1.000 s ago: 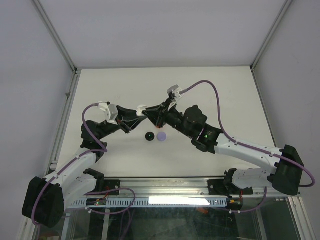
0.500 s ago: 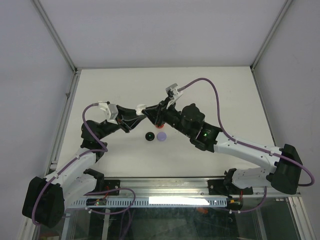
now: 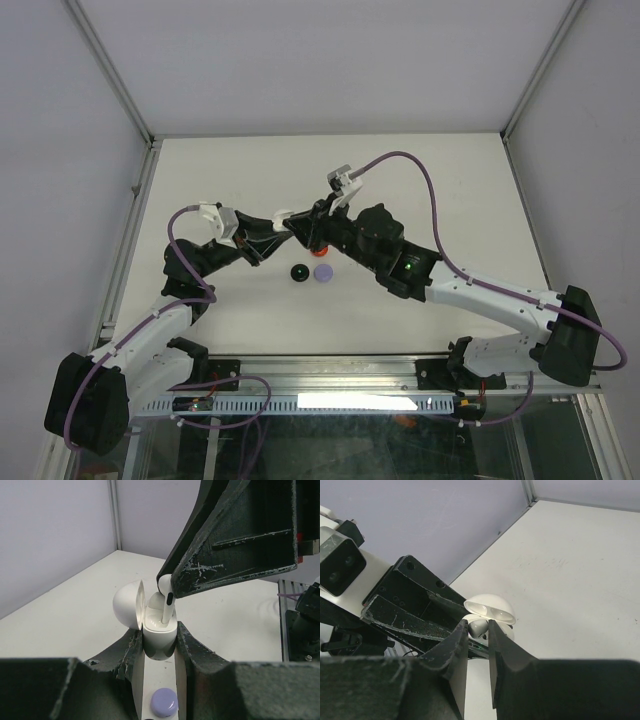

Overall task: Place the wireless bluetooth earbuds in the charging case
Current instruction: Place the earbud in the charging case.

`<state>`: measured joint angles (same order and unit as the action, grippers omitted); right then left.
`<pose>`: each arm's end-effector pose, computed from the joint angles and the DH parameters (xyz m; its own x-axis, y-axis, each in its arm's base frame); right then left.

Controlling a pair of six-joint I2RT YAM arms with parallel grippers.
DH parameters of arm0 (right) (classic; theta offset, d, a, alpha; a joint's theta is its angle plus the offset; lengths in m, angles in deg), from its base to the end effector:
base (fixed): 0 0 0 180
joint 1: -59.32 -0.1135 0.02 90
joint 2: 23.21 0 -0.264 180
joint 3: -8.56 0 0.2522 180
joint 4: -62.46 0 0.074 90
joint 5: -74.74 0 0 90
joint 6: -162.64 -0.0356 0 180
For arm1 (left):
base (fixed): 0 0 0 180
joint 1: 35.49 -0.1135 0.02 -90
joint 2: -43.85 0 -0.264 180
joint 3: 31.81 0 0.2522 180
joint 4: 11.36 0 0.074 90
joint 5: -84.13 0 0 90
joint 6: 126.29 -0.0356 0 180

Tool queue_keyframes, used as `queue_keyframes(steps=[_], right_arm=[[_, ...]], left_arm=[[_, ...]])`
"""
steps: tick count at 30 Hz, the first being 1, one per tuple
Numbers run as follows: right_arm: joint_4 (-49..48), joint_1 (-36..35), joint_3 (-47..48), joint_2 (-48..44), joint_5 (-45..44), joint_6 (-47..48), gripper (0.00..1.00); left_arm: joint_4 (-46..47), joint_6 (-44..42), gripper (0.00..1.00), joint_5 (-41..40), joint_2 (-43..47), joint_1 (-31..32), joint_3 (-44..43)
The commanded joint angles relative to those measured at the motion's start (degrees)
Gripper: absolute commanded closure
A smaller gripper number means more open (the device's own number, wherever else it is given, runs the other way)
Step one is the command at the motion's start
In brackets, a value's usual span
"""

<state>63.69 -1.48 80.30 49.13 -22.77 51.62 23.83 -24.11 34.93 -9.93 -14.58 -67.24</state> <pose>0.1511 0.2608 0.3589 -0.3021 0.1884 -0.9345 -0.7428 0.5679 0.3546 0.1785 -0.0931 0.2763 0.0843 -0.2032 -0.9755 0.8922 0.4512 -0.0169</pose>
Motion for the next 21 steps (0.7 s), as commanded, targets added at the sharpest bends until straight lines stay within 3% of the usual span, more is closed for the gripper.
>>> queue_keyframes(steps=[1, 21], right_arm=[[2.44, -0.91, 0.36, -1.62, -2.09, -0.89, 0.79], [5.41, -0.9, 1.65, -0.68, -0.57, -2.99, 0.74]], left_arm=[[5.26, -0.24, 0.97, -1.09, 0.74, -0.25, -0.75], [5.09, 0.32, 0.97, -1.68, 0.01, -0.22, -0.85]])
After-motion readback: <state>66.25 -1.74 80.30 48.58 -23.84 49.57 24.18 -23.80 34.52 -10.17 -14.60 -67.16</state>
